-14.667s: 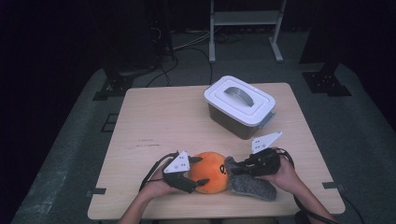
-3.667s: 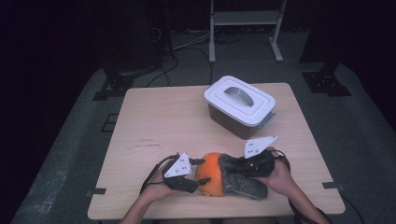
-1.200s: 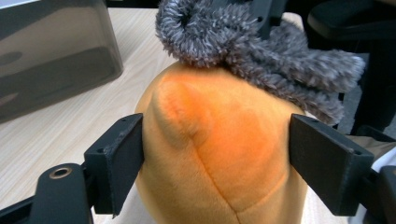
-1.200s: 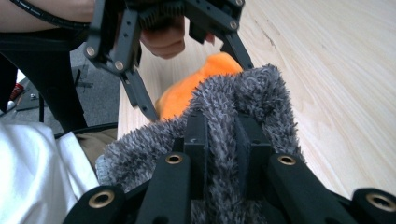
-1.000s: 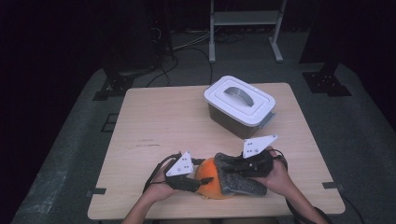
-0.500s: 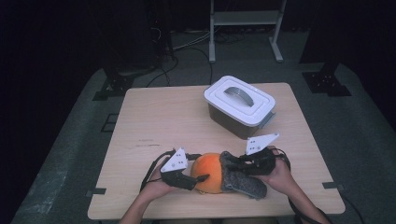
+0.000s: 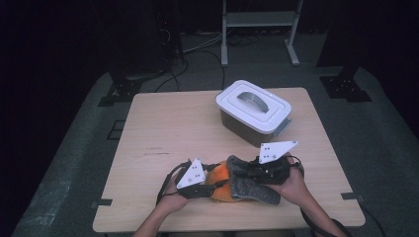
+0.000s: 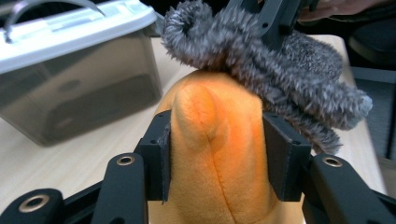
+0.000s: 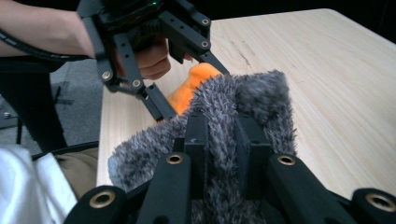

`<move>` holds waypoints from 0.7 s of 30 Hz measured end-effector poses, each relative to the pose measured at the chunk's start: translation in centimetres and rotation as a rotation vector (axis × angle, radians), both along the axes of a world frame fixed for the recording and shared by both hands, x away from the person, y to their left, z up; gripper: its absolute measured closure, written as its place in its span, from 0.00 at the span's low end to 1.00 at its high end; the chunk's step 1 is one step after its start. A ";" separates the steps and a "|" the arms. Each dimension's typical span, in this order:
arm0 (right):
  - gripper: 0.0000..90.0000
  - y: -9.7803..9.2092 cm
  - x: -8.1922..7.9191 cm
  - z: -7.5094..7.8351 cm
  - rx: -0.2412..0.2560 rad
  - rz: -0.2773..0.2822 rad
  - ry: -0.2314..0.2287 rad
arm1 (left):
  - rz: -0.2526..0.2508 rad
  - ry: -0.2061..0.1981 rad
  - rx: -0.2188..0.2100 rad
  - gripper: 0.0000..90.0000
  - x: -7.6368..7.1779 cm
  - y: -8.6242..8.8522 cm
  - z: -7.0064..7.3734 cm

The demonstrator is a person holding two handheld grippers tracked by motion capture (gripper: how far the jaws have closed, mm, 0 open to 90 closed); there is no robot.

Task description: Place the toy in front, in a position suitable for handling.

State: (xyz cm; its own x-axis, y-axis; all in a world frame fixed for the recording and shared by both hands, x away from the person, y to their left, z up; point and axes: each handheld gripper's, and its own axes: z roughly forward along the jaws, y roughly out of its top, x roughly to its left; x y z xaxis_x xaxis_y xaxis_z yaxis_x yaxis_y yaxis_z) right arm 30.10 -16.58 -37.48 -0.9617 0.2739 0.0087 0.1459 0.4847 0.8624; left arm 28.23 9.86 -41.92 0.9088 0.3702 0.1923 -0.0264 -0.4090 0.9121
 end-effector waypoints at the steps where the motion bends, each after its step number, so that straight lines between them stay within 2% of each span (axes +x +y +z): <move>1: 0.85 -0.1 0.1 -0.1 0.002 -0.008 0.000 | 0.004 0.001 -0.001 0.55 0.1 0.0 -0.1; 5: 0.85 -0.6 0.8 -1.2 -0.012 -0.026 0.039 | -0.011 0.032 -0.002 0.53 0.5 0.6 -0.5; 9: 0.85 -1.4 1.3 -1.9 -0.025 -0.029 0.077 | -0.069 0.091 -0.004 0.46 0.6 1.5 -0.4; 12: 0.85 -1.4 1.2 -2.2 -0.041 -0.015 0.086 | -0.093 0.160 -0.034 0.37 0.9 2.2 -0.2; 15: 0.85 -1.0 0.9 -2.2 -0.058 0.016 0.087 | -0.061 0.191 -0.044 0.29 1.2 2.3 0.0; 17: 0.85 -0.8 0.7 -2.1 -0.063 0.031 0.086 | -0.061 0.189 -0.026 0.30 1.2 1.9 -0.3; 18: 0.85 -0.7 0.7 -2.0 -0.071 0.028 0.080 | -0.061 0.176 -0.015 0.37 1.1 1.8 -0.3; 21: 0.85 -0.7 0.6 -1.5 -0.064 0.019 0.056 | -0.081 0.135 0.008 0.49 0.8 1.6 -0.3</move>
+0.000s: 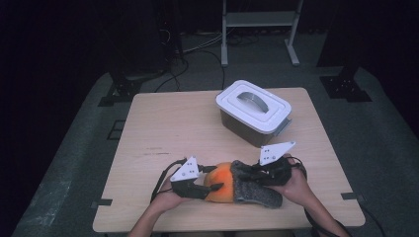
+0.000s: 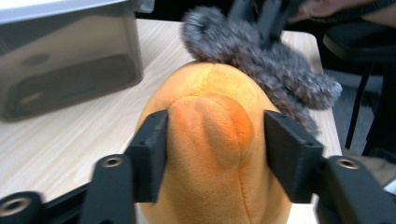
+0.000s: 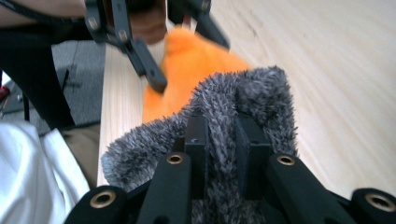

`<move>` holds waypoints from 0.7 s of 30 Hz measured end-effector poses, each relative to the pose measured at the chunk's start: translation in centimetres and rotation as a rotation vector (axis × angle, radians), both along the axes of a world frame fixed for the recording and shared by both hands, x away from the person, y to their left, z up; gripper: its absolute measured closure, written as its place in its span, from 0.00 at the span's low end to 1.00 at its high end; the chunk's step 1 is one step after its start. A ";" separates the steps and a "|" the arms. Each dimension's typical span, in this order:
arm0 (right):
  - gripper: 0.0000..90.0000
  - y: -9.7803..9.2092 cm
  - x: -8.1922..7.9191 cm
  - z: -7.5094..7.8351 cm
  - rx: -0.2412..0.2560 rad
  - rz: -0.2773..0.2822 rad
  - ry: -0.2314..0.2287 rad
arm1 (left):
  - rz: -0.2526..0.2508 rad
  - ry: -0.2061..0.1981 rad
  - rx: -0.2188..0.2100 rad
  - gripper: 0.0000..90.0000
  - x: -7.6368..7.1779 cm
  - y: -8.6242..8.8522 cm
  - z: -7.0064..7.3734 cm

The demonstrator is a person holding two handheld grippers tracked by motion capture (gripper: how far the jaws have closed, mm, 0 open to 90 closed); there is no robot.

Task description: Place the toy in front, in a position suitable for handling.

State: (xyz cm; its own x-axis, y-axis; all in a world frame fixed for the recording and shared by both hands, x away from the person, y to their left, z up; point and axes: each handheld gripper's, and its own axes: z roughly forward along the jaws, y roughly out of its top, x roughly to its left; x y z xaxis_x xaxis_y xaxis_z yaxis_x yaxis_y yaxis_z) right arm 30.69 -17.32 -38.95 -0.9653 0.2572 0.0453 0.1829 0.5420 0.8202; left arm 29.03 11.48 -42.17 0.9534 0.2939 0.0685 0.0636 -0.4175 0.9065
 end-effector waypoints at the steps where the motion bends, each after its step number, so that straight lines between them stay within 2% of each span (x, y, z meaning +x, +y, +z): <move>1: 0.85 0.0 -0.1 0.3 0.019 0.000 -0.004 | -0.021 -0.018 -0.001 0.51 -0.2 -0.2 0.0; 2: 0.86 0.1 -0.2 0.9 0.056 0.006 -0.013 | -0.035 -0.023 0.000 0.52 -0.3 -0.4 0.0; 5: 0.86 0.7 -0.6 1.7 0.087 0.026 -0.029 | -0.077 -0.057 0.016 0.53 -0.9 -1.1 0.2; 9: 0.86 1.6 -0.9 1.3 0.056 0.048 -0.034 | -0.082 -0.070 0.047 0.53 -1.1 -1.0 0.2; 15: 0.86 0.7 -0.5 0.6 0.010 0.013 -0.016 | -0.048 -0.038 0.033 0.53 -0.7 -0.2 0.0; 17: 0.86 0.5 -0.4 0.6 0.019 0.010 -0.008 | -0.049 -0.041 0.034 0.53 -0.7 -0.4 0.0; 19: 0.86 0.7 -0.6 0.9 0.020 0.017 -0.023 | -0.054 -0.043 0.031 0.52 -0.8 -0.7 0.1; 21: 0.86 1.2 -0.9 1.4 0.050 0.042 -0.023 | -0.058 -0.046 0.029 0.51 -1.0 -1.1 0.1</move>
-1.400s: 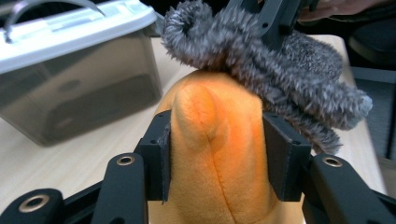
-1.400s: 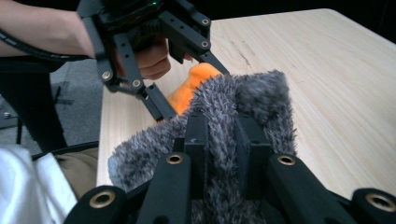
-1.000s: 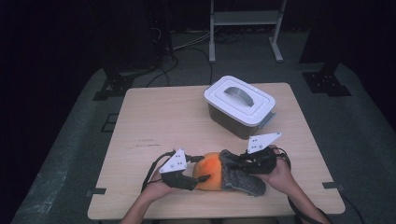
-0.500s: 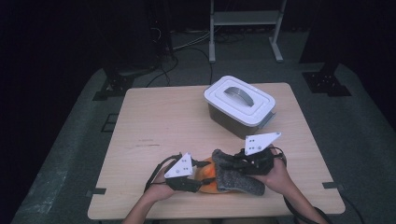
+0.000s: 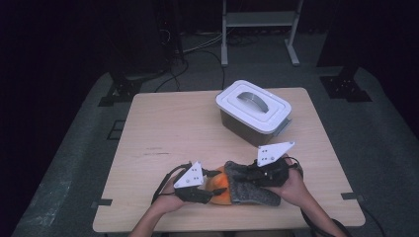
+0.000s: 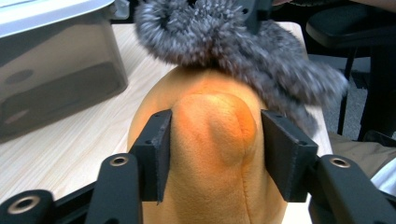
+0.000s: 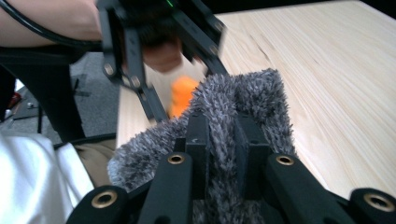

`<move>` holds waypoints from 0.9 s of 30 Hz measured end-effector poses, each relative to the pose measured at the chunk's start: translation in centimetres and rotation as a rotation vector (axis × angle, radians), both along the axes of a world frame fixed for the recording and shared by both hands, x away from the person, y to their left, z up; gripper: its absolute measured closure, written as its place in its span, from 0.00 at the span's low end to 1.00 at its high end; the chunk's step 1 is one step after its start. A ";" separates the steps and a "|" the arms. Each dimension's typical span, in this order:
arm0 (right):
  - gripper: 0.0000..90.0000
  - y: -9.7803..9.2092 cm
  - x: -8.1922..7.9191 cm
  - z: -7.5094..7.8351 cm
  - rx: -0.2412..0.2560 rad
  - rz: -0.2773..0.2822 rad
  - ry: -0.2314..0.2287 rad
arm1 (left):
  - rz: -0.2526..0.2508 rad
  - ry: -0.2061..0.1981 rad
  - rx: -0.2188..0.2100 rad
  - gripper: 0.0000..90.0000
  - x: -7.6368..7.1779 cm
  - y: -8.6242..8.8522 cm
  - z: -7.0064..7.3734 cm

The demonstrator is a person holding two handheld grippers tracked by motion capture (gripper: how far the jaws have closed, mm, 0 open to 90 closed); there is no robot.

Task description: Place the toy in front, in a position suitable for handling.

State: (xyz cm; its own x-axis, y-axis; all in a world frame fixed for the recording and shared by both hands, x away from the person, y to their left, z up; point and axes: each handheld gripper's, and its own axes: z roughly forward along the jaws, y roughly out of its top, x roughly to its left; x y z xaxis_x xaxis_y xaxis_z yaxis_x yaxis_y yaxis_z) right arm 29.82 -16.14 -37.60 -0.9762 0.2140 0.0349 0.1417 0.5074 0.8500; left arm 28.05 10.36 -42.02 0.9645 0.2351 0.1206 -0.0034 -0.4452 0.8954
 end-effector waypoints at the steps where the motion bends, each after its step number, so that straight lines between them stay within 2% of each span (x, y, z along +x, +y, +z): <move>1: 0.86 0.3 -0.2 0.2 0.003 0.010 -0.008 | -0.005 -0.007 0.006 0.50 -0.1 -0.2 0.1; 4: 0.86 1.2 -0.7 0.4 0.004 0.038 -0.019 | -0.015 -0.030 0.017 0.48 -0.5 -0.7 0.1; 7: 0.86 1.0 -0.5 0.2 0.000 0.034 -0.013 | -0.013 -0.034 0.028 0.50 -0.4 -0.3 0.1; 17: 0.86 -1.2 1.1 -1.5 -0.021 -0.052 0.045 | 0.025 0.033 0.025 0.50 0.7 2.0 -0.3; 18: 0.86 -1.2 1.2 -1.7 -0.019 -0.053 0.051 | 0.026 0.039 0.025 0.48 0.8 2.1 -0.2; 22: 0.86 -0.7 0.9 -1.7 -0.025 -0.043 0.044 | 0.039 0.048 0.031 0.26 0.9 1.5 0.3; 25: 0.86 0.0 0.4 -1.4 -0.023 -0.025 0.028 | 0.031 0.036 0.044 0.24 0.7 0.9 0.3; 27: 0.86 0.3 0.2 -1.4 -0.032 -0.022 0.018 | 0.027 0.023 0.059 0.30 0.7 1.0 0.2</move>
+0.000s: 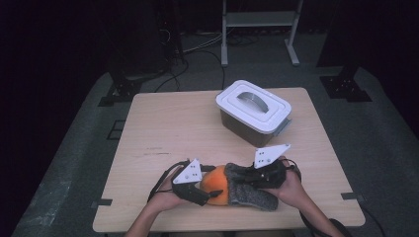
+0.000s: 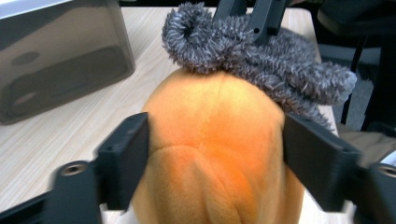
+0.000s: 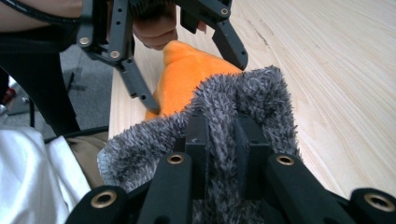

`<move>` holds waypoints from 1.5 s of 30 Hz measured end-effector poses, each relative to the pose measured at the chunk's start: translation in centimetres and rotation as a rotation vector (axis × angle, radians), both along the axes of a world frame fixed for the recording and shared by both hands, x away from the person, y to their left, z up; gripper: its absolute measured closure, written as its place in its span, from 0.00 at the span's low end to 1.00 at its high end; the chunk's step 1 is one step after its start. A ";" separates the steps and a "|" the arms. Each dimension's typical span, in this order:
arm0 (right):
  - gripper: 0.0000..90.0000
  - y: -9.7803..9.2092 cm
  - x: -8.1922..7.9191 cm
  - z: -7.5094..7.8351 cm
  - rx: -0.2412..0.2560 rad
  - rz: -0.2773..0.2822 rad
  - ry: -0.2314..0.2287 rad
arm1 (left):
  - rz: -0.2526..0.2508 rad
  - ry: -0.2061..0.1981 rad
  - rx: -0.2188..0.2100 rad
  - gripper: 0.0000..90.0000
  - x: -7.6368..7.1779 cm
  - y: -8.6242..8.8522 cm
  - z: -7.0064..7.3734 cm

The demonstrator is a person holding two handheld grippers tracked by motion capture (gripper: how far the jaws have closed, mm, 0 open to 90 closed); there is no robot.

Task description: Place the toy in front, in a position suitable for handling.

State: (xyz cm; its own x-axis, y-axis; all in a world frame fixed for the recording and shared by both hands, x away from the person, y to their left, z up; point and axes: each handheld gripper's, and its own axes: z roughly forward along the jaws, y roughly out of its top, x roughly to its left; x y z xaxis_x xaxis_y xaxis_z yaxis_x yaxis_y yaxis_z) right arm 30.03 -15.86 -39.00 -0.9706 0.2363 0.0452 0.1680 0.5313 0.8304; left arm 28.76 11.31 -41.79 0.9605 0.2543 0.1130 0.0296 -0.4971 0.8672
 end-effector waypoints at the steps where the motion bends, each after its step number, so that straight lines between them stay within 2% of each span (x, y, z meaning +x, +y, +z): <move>1: 0.86 0.0 0.0 0.0 -0.002 0.000 -0.005 | 0.004 0.003 -0.003 0.35 0.0 0.1 -0.1; 3: 0.86 -0.2 0.2 -0.2 0.010 -0.004 0.005 | 0.008 0.013 -0.004 0.41 0.2 0.4 -0.1; 6: 0.86 -0.5 0.5 -0.4 0.011 -0.014 0.017 | 0.013 0.015 -0.001 0.44 0.4 0.8 -0.4; 12: 0.85 -1.6 1.3 -1.4 -0.004 -0.046 0.051 | 0.030 0.058 -0.010 0.46 1.1 2.3 -0.8; 15: 0.86 -1.8 1.5 -1.5 -0.004 -0.053 0.059 | 0.028 0.066 -0.013 0.46 1.1 2.6 -0.9; 18: 0.86 -1.4 1.1 -1.0 0.001 -0.050 0.031 | 0.023 0.066 -0.010 0.45 1.1 2.5 -0.8; 20: 0.86 -0.9 0.9 -0.7 0.013 -0.036 0.020 | 0.019 0.084 -0.017 0.44 1.1 2.5 -0.8; 22: 0.86 -0.5 0.7 -0.6 0.007 -0.028 0.011 | 0.023 0.104 -0.018 0.37 1.2 2.3 -0.7; 24: 0.86 -0.3 0.6 -0.6 0.007 -0.027 0.008 | 0.024 0.099 -0.013 0.34 1.2 2.2 -0.7; 30: 0.86 -0.6 1.0 -0.9 0.002 -0.041 0.023 | 0.036 0.085 -0.007 0.44 1.4 2.3 -0.9; 37: 0.86 -1.8 2.2 -2.2 0.002 -0.067 0.089 | 0.046 0.109 -0.023 0.46 1.7 3.0 -1.2; 41: 0.86 -2.1 2.5 -2.6 -0.023 -0.078 0.104 | 0.047 0.114 -0.021 0.46 1.7 3.4 -1.3; 45: 0.86 -2.3 2.6 -2.7 -0.059 -0.100 0.095 | 0.046 0.120 -0.020 0.45 1.7 3.9 -1.3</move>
